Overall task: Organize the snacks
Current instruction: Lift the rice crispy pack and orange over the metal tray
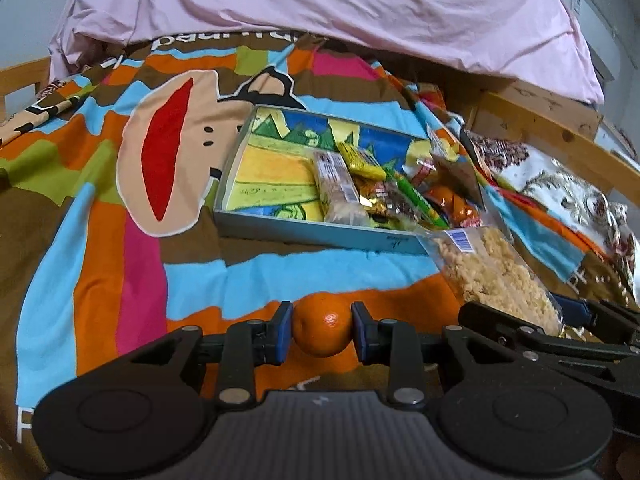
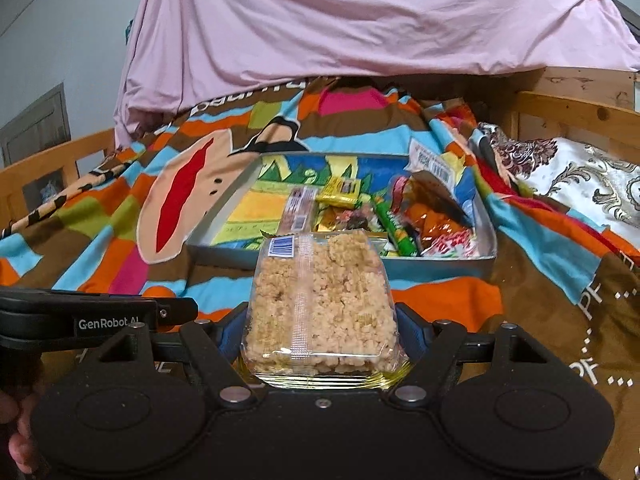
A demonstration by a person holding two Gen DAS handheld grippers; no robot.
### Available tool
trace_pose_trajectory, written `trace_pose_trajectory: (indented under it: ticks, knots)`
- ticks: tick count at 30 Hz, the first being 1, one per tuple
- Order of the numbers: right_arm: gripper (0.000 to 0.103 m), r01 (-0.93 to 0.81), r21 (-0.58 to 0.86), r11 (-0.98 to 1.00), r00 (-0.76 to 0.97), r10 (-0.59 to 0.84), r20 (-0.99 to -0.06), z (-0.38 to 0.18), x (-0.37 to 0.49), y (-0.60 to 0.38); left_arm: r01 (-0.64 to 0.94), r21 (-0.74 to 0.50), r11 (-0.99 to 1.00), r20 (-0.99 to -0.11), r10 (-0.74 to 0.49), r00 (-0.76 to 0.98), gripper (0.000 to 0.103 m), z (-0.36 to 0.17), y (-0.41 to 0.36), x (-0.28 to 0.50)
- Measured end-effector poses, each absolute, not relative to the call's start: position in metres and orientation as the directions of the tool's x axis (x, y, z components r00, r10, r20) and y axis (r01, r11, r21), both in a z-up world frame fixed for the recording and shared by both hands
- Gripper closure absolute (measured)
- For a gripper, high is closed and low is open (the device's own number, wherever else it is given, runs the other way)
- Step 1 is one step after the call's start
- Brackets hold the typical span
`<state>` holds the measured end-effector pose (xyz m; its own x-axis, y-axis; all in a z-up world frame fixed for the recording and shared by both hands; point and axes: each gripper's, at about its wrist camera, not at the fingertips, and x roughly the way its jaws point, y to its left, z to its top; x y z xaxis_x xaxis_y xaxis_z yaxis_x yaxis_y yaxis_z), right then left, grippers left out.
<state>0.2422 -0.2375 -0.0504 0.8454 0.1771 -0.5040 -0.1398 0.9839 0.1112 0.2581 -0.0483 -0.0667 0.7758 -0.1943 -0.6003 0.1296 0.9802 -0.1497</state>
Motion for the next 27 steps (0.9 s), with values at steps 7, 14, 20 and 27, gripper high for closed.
trace_pose_trajectory:
  ticks: [7, 14, 20, 27]
  knots:
    - [0.027, -0.090, 0.142, 0.986, 0.874, 0.147, -0.464, -0.048, 0.262, -0.253, 0.089, -0.175, 0.981, -0.569, -0.174, 0.804, 0.070, -0.063, -0.053, 0.272]
    - [0.027, -0.100, 0.135, 0.986, 0.914, 0.145, -0.378, -0.038, 0.309, -0.258, 0.060, -0.150, 0.987, -0.532, -0.131, 0.836, 0.070, -0.046, -0.059, 0.314]
    - [0.027, -0.143, 0.138, 0.980, 0.939, 0.178, -0.293, -0.034, 0.371, -0.257, 0.047, -0.125, 0.991, -0.492, -0.103, 0.864, 0.070, -0.037, -0.065, 0.369]
    - [0.027, -0.171, 0.174, 0.970, 0.932, 0.217, -0.290, -0.066, 0.424, -0.261, 0.054, -0.062, 0.997, -0.509, -0.078, 0.857, 0.070, -0.049, -0.067, 0.428]
